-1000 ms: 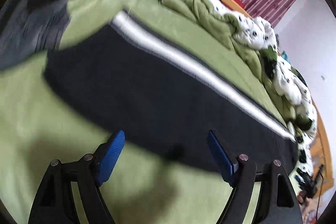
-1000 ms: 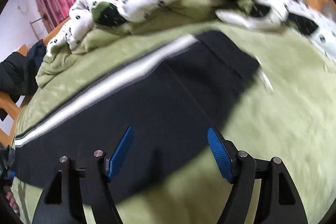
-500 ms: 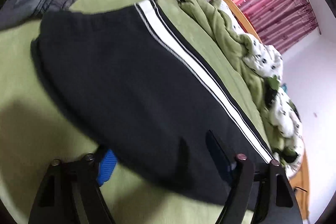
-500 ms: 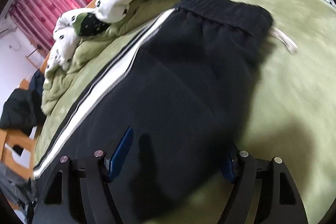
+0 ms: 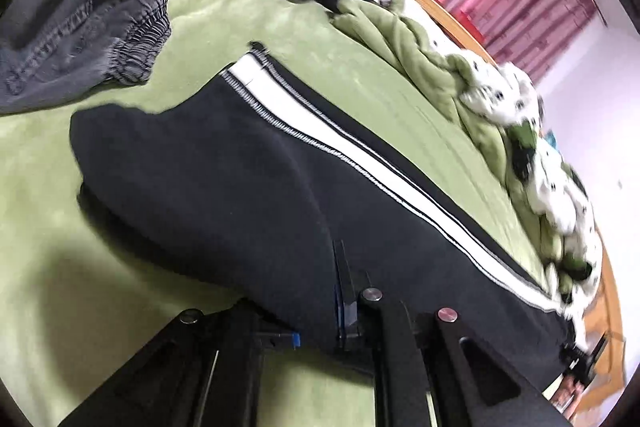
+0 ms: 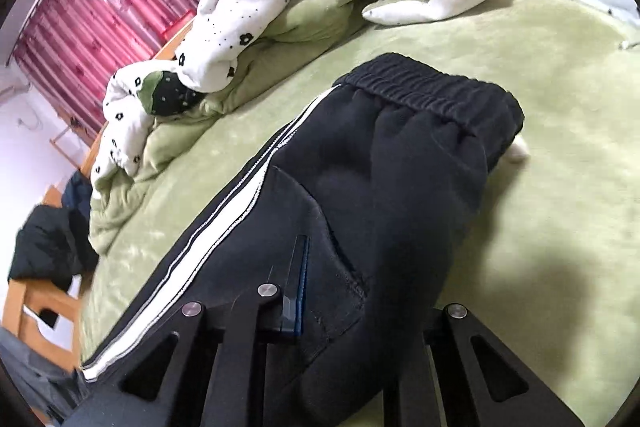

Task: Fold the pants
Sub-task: 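Open both grippers and lay the flipped pants on the blanket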

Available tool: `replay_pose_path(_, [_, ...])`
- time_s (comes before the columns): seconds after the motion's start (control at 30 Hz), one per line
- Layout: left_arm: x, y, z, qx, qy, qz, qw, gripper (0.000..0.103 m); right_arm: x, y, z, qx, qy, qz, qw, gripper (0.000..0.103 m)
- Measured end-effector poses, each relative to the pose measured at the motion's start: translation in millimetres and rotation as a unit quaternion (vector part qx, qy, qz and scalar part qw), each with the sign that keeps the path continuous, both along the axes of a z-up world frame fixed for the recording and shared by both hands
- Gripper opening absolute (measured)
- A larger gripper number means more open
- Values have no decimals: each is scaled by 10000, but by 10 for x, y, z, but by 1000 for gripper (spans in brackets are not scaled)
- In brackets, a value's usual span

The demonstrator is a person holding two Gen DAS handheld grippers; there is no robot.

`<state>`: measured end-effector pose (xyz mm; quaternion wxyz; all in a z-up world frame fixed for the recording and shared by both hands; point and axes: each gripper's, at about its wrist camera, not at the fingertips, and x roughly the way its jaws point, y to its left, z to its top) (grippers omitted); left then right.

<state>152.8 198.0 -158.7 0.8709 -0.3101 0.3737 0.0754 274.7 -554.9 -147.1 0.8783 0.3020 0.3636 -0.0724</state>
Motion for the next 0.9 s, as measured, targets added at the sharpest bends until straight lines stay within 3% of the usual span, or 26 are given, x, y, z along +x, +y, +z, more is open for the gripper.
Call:
replay_pose_path(0.27, [-933,-321,-138,-81,201,-571,9981,12,-1045,-467,49,-108,151,110,9998,14])
replay_pose_path(0.47, [-1088,-388,-299,-103,259,-549,9981,17,-1349,-552,-227,-264,357,176,9989,17])
replay_pose_path(0.53, [-1103,-402,-303,-26,330,-588,9977,21,-1384,-538,-302,-417,504,207,9976,27])
replay_pose_path(0.57, [-1108,-415,-282,50,385,-605,9974,29,-1428,-537,-320,-468,544,262,9971,38])
replay_pose_path(0.6, [-1146,-429,-245,186,473,-644,9966,33,-1509,-558,-308,-534,491,320,9969,42])
replay_pose_path(0.63, [-1218,-450,-190,408,557,-712,9951,45,-1585,-597,-282,-617,372,307,9969,44])
replay_pose_path(0.67, [-1254,-461,-159,544,585,-724,9942,57,-1669,-667,-251,-692,243,204,9971,53])
replay_pose_path(0.7, [-1334,-467,-119,761,602,-703,9928,61,-1728,-755,-228,-720,152,30,9973,59])
replay_pose_path(0.73, [-1435,-464,-83,964,579,-658,9915,62,-1769,-868,-213,-681,59,-191,9975,66])
replay_pose_path(0.8, [-1590,-424,-33,1086,549,-631,9906,62,-1735,-1055,-231,-373,-25,-440,9983,66])
replay_pose_path(0.9, [-1689,-356,47,986,475,-492,9928,62,-1530,-1262,-374,275,-50,-569,9980,66])
